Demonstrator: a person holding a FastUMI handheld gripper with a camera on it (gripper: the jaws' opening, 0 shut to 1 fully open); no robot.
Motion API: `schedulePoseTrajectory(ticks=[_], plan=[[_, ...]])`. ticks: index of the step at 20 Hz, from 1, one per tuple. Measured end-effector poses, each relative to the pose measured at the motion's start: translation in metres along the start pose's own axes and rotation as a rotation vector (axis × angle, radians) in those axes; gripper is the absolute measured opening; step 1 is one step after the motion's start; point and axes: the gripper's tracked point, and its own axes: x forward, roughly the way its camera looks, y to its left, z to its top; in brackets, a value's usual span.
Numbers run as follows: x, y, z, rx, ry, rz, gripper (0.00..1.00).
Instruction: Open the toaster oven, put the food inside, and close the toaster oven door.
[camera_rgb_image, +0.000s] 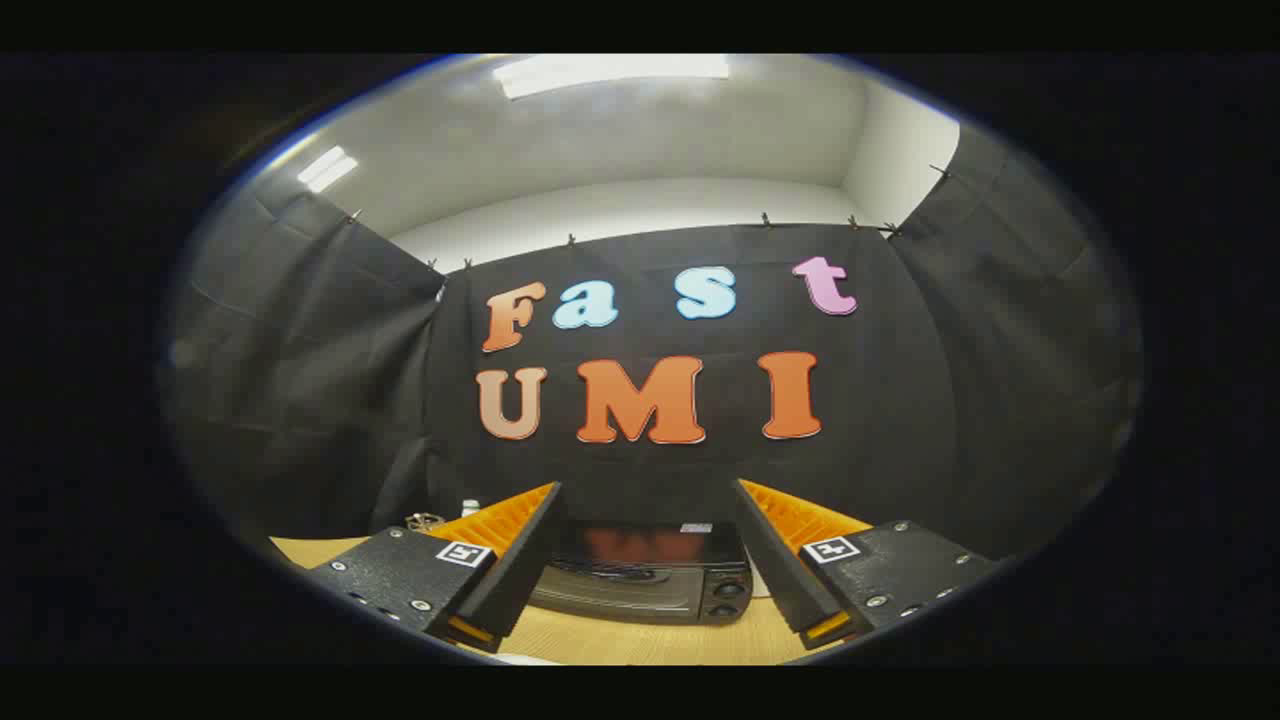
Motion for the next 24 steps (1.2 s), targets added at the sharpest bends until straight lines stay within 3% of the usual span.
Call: schedulePoseTrajectory(ticks=[15, 24], plan=[[0.015, 0.004, -0.013, 0.020, 0.016, -0.001, 0.97], [0.048, 0.020, -0.064, 0.071, 0.106, 0.014, 0.97]])
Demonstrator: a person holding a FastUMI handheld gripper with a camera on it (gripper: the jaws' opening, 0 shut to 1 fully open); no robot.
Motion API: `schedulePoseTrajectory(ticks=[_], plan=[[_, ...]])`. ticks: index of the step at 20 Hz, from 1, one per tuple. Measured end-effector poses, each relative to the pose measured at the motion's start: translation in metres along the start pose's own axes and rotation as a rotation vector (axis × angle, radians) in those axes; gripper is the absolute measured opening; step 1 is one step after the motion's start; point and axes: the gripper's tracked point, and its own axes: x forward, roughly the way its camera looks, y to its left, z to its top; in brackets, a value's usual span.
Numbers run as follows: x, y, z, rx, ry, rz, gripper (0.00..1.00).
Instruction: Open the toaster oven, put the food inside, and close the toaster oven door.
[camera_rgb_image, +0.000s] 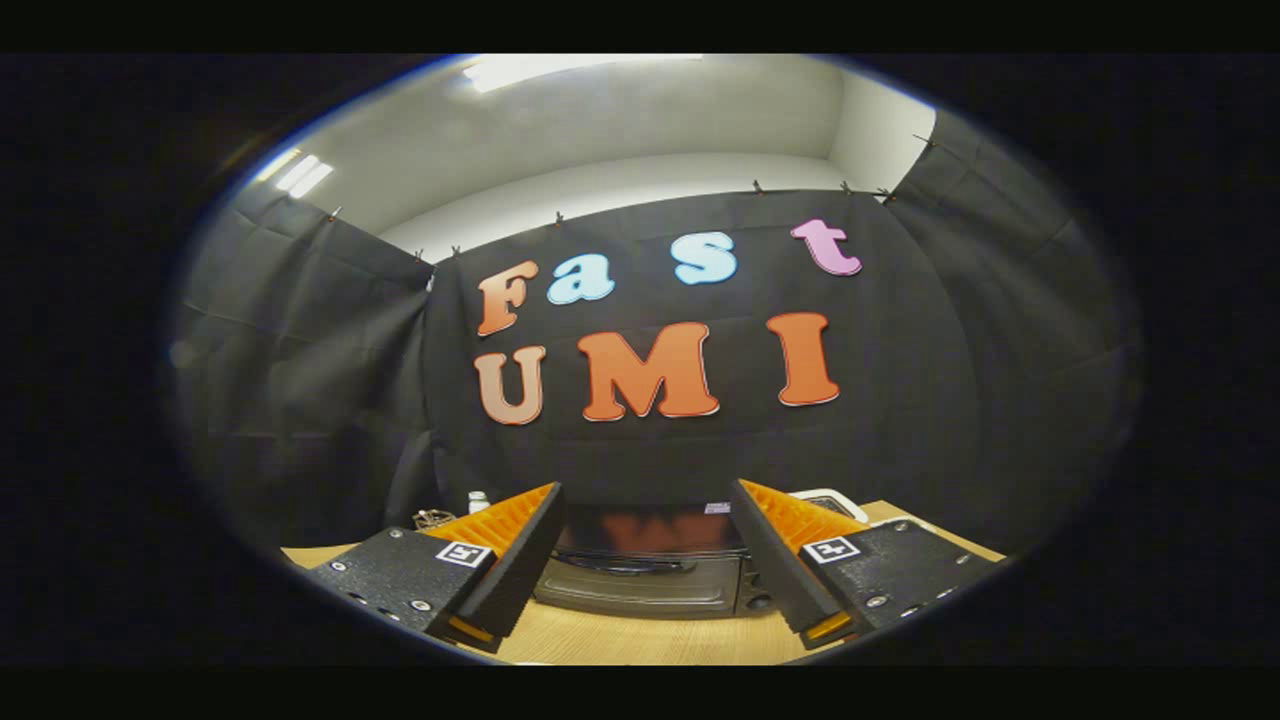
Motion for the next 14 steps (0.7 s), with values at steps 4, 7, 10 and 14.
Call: schedulePoseTrajectory(ticks=[4, 7, 10, 14], plan=[[0.027, 0.003, -0.039, -0.005, 0.087, -0.007, 0.97], [0.047, 0.006, -0.068, 0.006, 0.153, -0.011, 0.98], [0.070, 0.016, -0.092, 0.010, 0.198, -0.002, 0.98], [0.095, 0.027, -0.120, -0.009, 0.247, 0.002, 0.98]])
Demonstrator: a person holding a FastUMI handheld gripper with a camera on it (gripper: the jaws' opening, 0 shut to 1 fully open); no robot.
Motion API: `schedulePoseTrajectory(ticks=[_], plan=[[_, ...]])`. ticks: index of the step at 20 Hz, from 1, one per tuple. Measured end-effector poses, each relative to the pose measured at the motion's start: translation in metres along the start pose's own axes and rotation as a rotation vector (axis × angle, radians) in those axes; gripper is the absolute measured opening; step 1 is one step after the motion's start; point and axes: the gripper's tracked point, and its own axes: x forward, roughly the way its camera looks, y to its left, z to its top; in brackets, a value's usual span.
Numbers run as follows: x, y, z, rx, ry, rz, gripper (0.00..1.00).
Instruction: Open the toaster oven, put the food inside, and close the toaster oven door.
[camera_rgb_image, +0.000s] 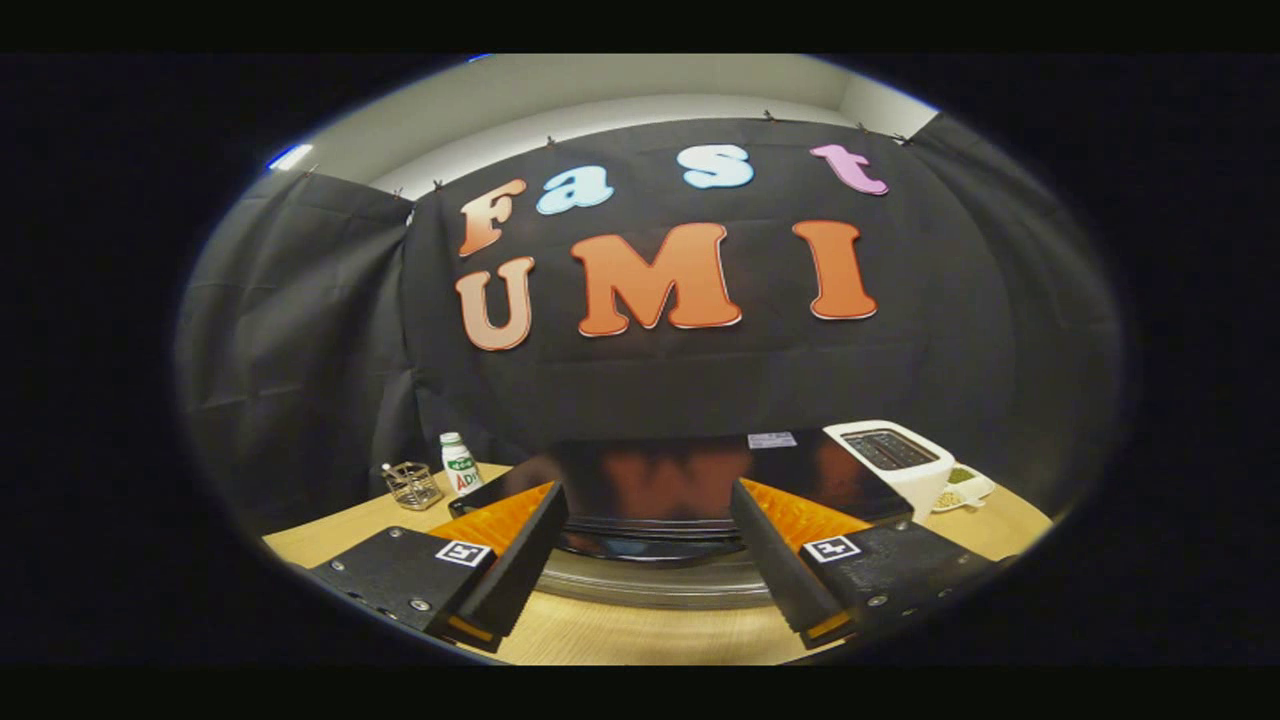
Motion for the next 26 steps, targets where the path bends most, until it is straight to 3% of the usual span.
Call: schedulePoseTrajectory(ticks=[3, 7, 10, 12, 16, 21, 26], plan=[[0.013, -0.008, -0.021, -0.036, 0.057, -0.044, 0.98], [0.008, -0.007, -0.021, -0.096, 0.016, -0.051, 0.98], [0.002, -0.004, -0.021, -0.068, 0.013, -0.022, 0.95], [-0.011, 0.000, -0.025, -0.032, 0.019, -0.001, 0.86], [-0.043, 0.005, -0.038, -0.069, 0.042, 0.045, 0.82], [-0.081, 0.011, -0.061, -0.076, 0.109, 0.094, 0.81], [-0.111, 0.023, -0.123, 0.021, 0.287, 0.183, 0.81]])
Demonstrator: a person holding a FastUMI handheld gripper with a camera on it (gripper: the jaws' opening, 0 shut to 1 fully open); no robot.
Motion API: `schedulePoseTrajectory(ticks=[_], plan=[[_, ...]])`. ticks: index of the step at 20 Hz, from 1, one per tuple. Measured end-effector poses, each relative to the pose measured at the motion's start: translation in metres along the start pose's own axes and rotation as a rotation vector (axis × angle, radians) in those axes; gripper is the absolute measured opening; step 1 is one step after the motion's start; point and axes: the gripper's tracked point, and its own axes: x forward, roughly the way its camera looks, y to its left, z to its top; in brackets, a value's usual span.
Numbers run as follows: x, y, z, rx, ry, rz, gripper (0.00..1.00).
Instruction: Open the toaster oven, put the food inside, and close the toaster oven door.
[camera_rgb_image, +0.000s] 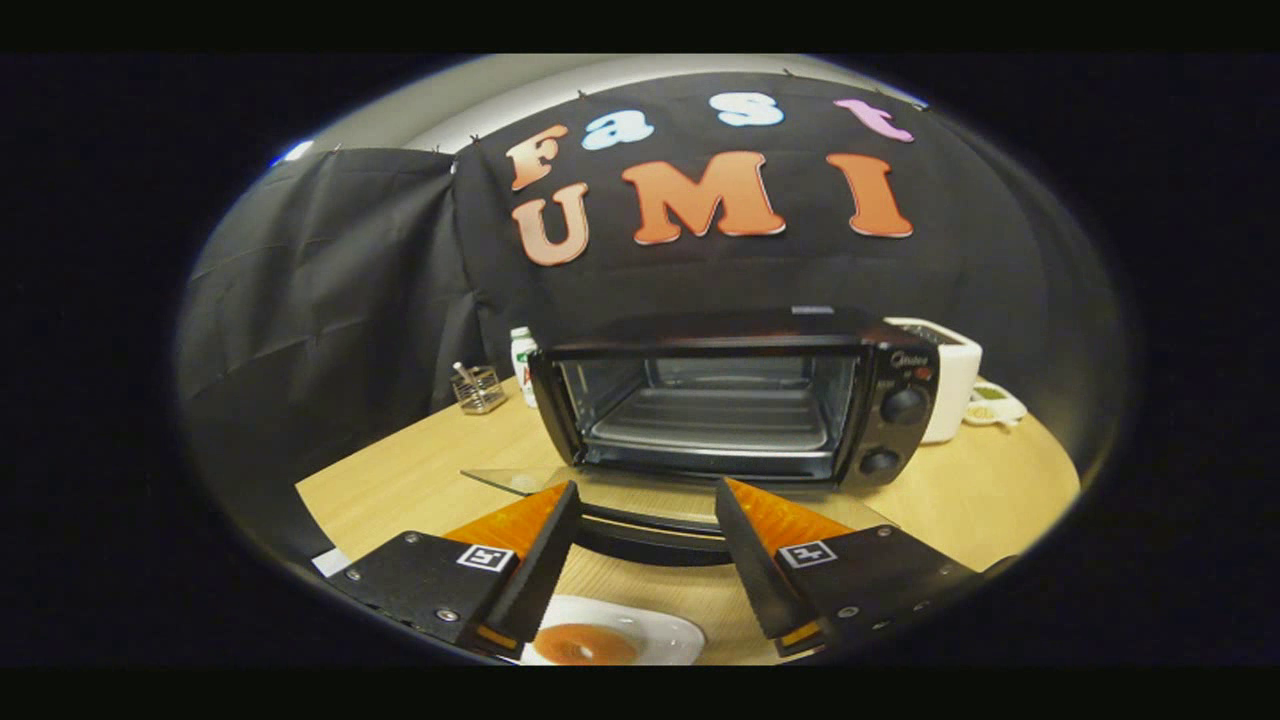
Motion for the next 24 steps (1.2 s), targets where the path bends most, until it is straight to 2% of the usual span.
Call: schedulePoseTrajectory(ticks=[10, 14, 17, 24], plan=[[0.008, -0.018, -0.071, 0.077, 0.132, -0.026, 0.77], [0.000, -0.018, -0.064, 0.070, 0.120, -0.028, 0.77], [-0.023, -0.004, -0.067, 0.071, 0.118, 0.027, 0.77], [-0.071, 0.035, -0.092, 0.028, 0.151, 0.152, 0.92]])
